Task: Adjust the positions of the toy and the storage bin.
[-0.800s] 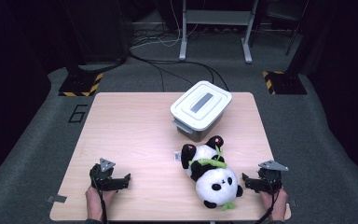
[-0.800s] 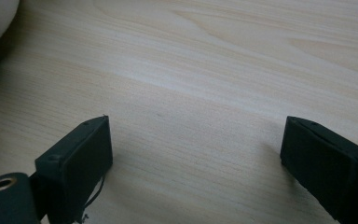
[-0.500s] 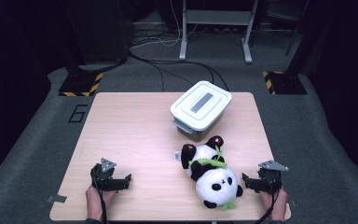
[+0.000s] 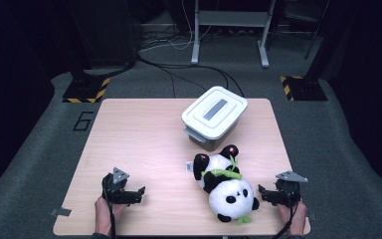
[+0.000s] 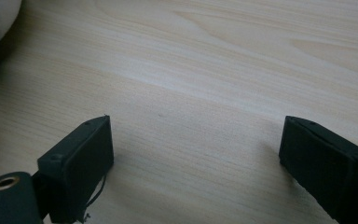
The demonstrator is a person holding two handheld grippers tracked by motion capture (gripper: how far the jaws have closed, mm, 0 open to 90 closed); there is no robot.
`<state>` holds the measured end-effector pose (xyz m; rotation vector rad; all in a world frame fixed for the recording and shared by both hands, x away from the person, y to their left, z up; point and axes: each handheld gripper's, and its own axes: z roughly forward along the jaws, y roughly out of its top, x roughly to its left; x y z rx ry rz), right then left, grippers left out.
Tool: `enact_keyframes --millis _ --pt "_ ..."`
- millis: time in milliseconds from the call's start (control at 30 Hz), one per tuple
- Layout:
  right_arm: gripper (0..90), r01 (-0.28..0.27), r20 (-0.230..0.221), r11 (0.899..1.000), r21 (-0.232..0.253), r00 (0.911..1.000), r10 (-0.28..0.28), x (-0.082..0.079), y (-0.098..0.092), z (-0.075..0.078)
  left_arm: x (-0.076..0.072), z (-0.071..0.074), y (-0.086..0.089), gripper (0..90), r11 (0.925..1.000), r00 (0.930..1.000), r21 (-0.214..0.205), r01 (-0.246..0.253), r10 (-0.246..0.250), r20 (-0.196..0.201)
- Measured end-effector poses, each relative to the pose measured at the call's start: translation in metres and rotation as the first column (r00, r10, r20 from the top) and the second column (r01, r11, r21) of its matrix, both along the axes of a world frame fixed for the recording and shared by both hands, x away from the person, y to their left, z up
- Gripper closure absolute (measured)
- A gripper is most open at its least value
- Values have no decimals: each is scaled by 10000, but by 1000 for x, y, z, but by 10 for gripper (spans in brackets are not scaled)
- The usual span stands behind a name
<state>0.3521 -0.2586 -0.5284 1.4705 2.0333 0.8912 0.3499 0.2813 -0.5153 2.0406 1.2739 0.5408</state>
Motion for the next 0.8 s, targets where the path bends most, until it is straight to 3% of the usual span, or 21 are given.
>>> enact_keyframes --millis 367,800 --pt "96 -51 2 10000 31 10000 51 0 0 0 4 18 -17 0 9953 9961 -419 876 -881 -83" --pt "99 -66 13 10000 55 10000 66 0 0 0 7 41 -41 0 9790 9823 -825 1864 -1872 -20"
